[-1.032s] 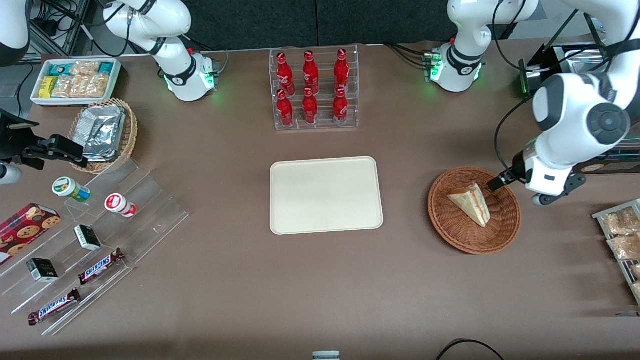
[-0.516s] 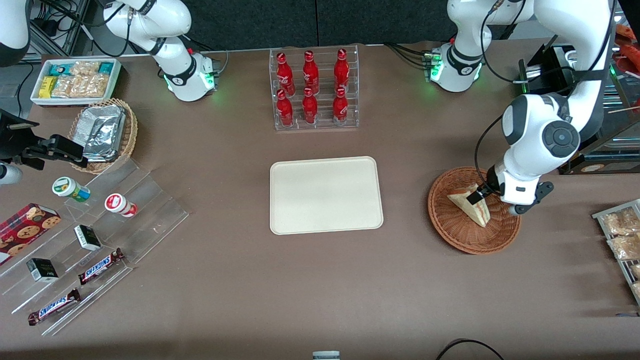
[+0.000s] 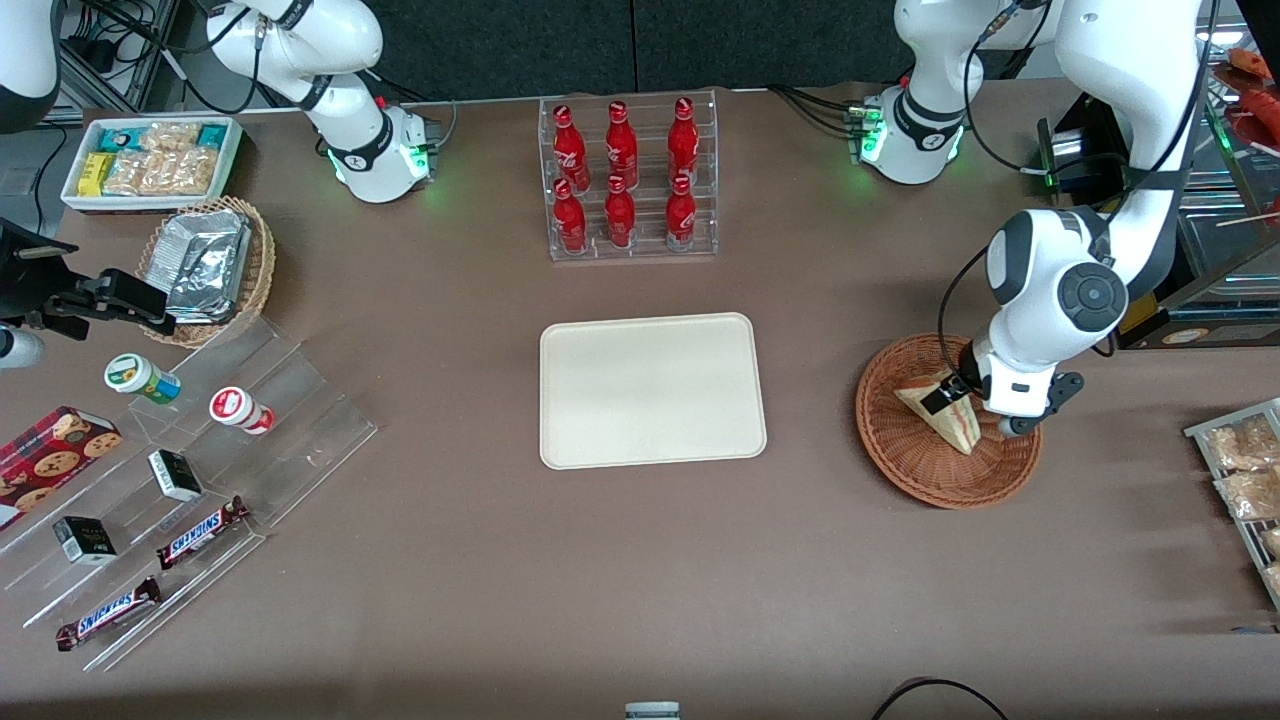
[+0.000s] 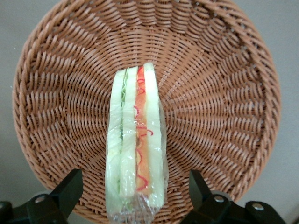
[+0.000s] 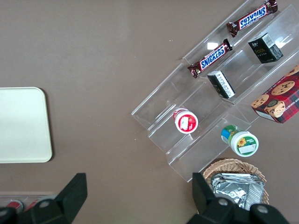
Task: Place sandwich from basket to tray
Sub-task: 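Lower the left gripper and close it on the sandwich's crust edge, then lift the sandwich and carry it with the left gripper over the tray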
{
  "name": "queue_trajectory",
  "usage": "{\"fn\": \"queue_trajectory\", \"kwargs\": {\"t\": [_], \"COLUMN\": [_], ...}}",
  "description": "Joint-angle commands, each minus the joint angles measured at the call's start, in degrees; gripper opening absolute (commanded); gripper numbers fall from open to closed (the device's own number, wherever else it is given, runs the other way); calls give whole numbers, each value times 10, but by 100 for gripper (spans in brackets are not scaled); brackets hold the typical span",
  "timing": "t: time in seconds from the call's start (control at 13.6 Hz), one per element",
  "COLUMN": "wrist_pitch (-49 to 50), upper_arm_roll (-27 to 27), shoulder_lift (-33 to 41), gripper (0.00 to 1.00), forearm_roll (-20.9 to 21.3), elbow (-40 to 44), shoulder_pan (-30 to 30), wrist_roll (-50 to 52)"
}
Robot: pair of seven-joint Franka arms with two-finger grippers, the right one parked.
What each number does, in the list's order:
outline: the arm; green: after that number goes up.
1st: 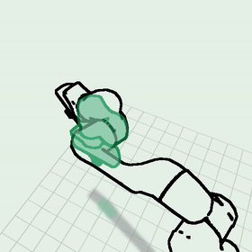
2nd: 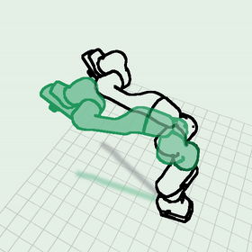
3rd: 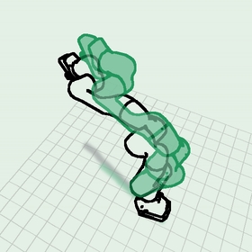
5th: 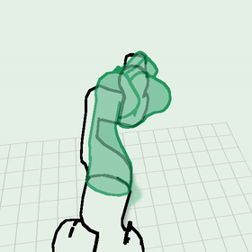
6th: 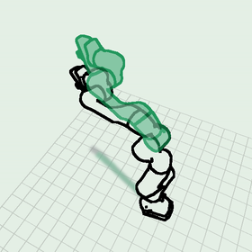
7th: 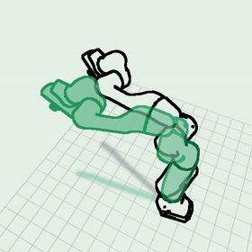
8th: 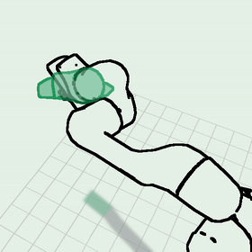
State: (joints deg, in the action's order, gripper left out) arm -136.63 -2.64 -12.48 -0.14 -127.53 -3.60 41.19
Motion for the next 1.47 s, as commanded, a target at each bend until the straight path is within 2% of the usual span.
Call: {"fn": "queue_trajectory", "kwargs": {"t": [0.0, 0.07, 0.15, 0.22, 0.29, 0.37, 0.59, 0.96, 1.18, 1.4], "wrist_pitch": [-21, -21, -21, -21, -17, -14, 21, 217, 304, 343], "upper_arm_roll": [1, 1, 1, 1, 1, 1, 2, -8, -45, -119], "shoulder_lift": [-5, -6, -9, -9, -10, -9, 0, 45, 54, 43], "gripper": [100, 99, 86, 59, 25, 0, 0, 0, 0, 0], "forearm_roll": [-1, -2, -2, -1, -2, -1, -2, 6, 6, -3], "elbow": [-14, -13, -13, -14, -14, -13, 7, 128, 200, 243], "shoulder_pan": [-1, -1, -2, -2, -1, -1, 0, -4, -9, -16], "wrist_roll": [8, 7, 7, 8, 8, 6, 2, -3, -49, -42]}}
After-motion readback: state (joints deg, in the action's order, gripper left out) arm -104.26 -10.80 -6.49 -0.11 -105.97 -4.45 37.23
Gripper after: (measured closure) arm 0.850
